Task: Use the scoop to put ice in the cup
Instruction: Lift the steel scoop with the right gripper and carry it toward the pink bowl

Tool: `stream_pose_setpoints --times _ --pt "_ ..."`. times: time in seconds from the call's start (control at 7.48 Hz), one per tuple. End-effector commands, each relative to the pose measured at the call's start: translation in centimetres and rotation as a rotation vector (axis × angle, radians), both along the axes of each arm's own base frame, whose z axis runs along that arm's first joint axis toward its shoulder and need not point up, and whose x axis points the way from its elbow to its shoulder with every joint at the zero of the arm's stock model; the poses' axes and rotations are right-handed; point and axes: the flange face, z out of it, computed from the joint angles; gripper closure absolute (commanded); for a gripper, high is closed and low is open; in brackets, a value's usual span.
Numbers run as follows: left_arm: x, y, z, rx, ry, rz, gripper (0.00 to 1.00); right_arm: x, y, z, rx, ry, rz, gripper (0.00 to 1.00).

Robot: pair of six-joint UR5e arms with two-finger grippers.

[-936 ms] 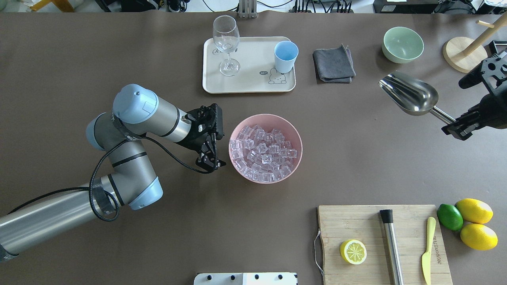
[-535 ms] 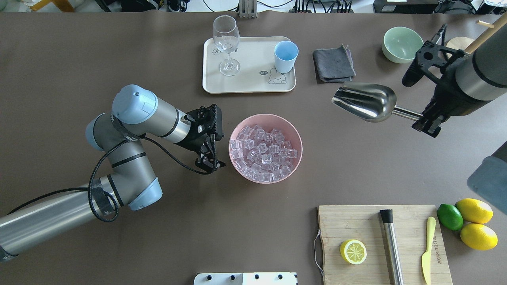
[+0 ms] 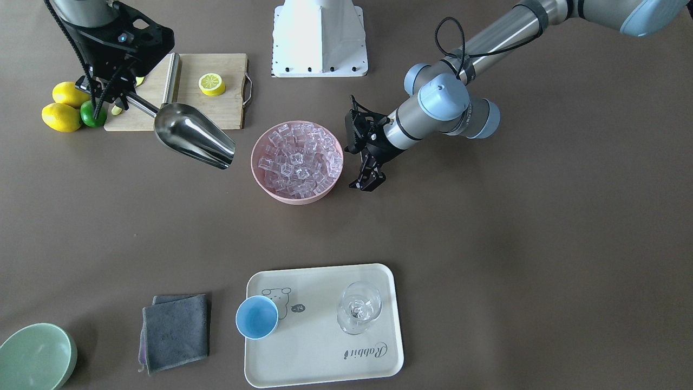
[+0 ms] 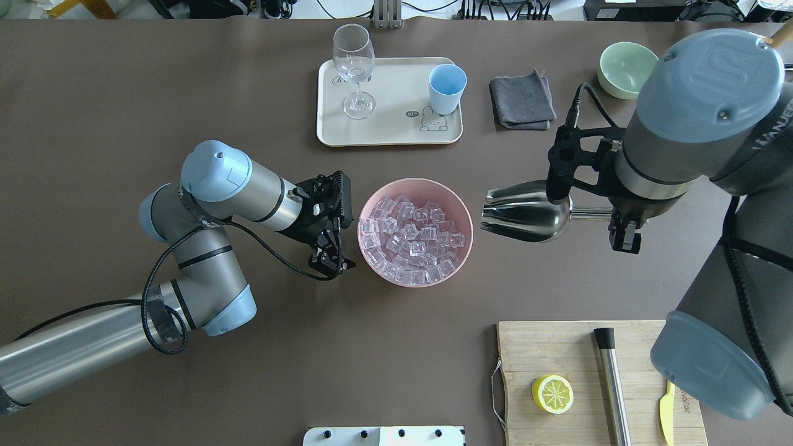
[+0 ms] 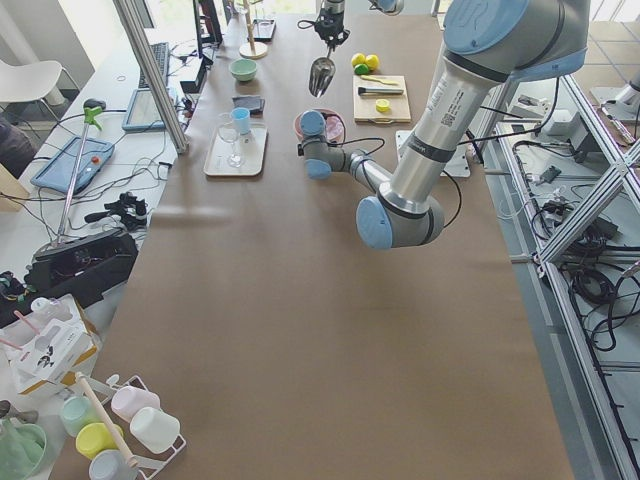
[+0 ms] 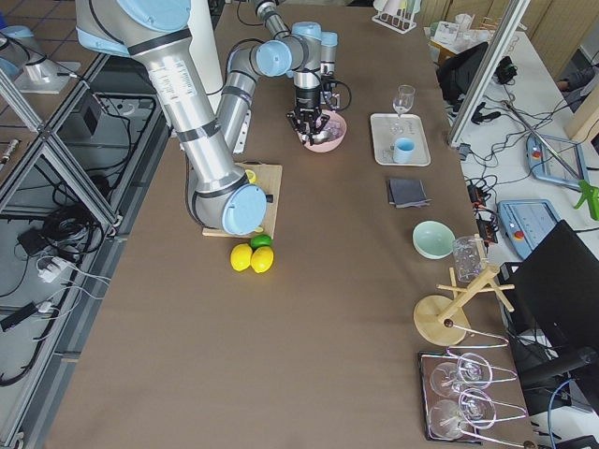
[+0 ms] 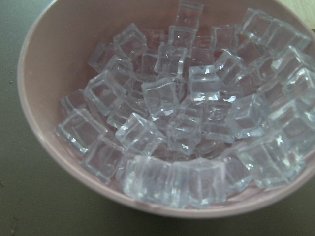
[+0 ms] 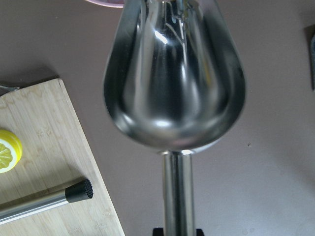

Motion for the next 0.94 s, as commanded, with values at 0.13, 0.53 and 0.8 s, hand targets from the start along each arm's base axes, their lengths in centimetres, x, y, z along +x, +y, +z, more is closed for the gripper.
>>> stream_pose_setpoints --times 0.13,0.53,0.8 --pt "0.1 0.1 0.2 -0.002 -0.002 0.002 0.02 -4.8 -0.7 -5.9 -0.027 0.152 -0.067 1.00" --pt "0.1 0.2 0.1 0.002 -0.001 0.004 0.02 -10.0 -3.8 -8.4 -0.020 0.291 -0.118 1.00" --pt "0.2 0.1 0.0 0.005 0.000 0.003 0.02 -13.0 -3.2 -8.6 -0.006 0.351 -0.155 1.00"
